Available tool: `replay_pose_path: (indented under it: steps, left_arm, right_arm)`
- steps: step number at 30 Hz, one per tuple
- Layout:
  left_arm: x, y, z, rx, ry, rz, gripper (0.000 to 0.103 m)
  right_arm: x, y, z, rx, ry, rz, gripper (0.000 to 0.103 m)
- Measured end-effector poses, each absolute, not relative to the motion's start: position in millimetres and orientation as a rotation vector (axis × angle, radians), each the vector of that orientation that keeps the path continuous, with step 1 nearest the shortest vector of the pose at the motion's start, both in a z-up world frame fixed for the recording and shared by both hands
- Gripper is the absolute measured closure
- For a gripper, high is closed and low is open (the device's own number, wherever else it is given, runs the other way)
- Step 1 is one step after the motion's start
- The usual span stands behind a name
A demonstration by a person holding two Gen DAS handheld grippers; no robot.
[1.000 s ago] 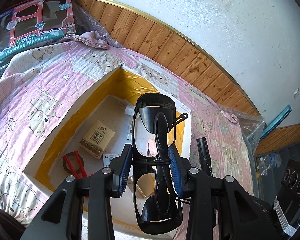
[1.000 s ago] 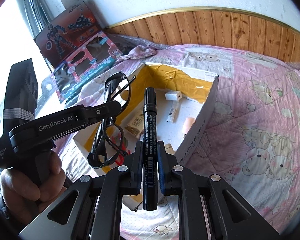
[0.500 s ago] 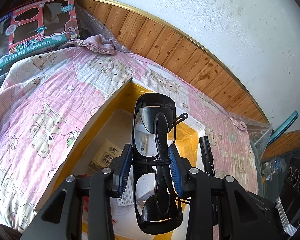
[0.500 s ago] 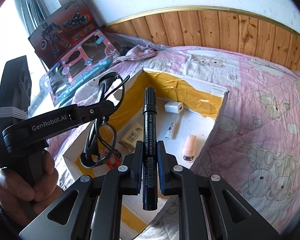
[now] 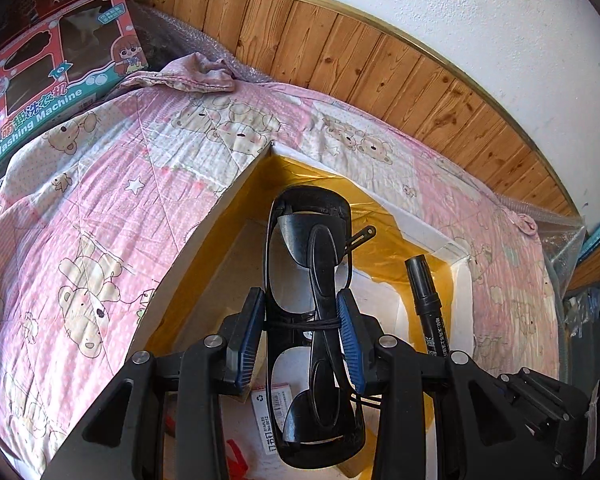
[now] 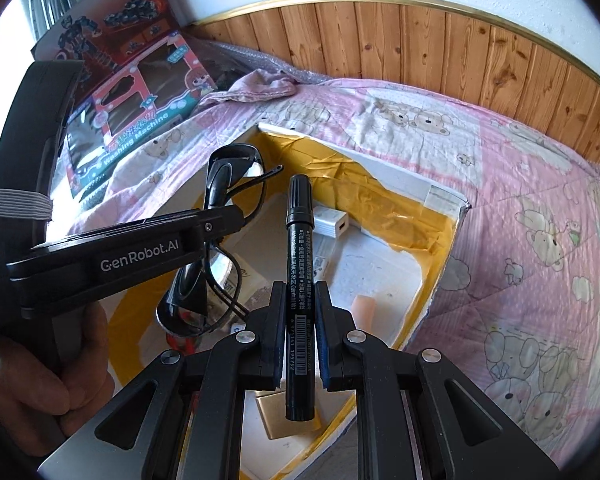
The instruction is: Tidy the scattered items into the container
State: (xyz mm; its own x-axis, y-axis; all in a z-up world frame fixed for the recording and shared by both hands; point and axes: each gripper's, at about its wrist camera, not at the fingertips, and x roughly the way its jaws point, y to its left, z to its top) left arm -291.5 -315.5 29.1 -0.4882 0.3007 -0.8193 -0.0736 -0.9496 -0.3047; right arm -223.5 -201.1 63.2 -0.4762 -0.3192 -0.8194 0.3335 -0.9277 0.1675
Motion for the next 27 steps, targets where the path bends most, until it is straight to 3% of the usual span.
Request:
replay_pose_path:
  steps: [8, 11, 18, 20, 27]
  left_arm:
    - [-317, -305, -4, -1.602, -0.3, 2.469, 0.065]
    - [-323, -304, -13, -1.644, -0.279, 2.467, 0.056]
    - [-293, -326, 20, -1.527, -0.391, 2.488, 0.053]
    - [-270, -330, 38, -1.467, -0.375, 2.52, 0.048]
    - [-186, -344, 71, -1.389, -0.304, 2.586, 0.048]
  right_arm:
    - [-248, -212, 52, 1.383, 0.074, -2.407, 0.087]
    - [-253, -210, 50, 1.416, 0.081, -2.404, 0.064]
    - [-215, -219, 64, 1.414, 0.19, -2.346, 0.064]
    - [-196, -223, 68, 1.409, 0.223, -2.313, 0.064]
    - [-137, -229, 93, 1.314, 0.17, -2.234, 0.064]
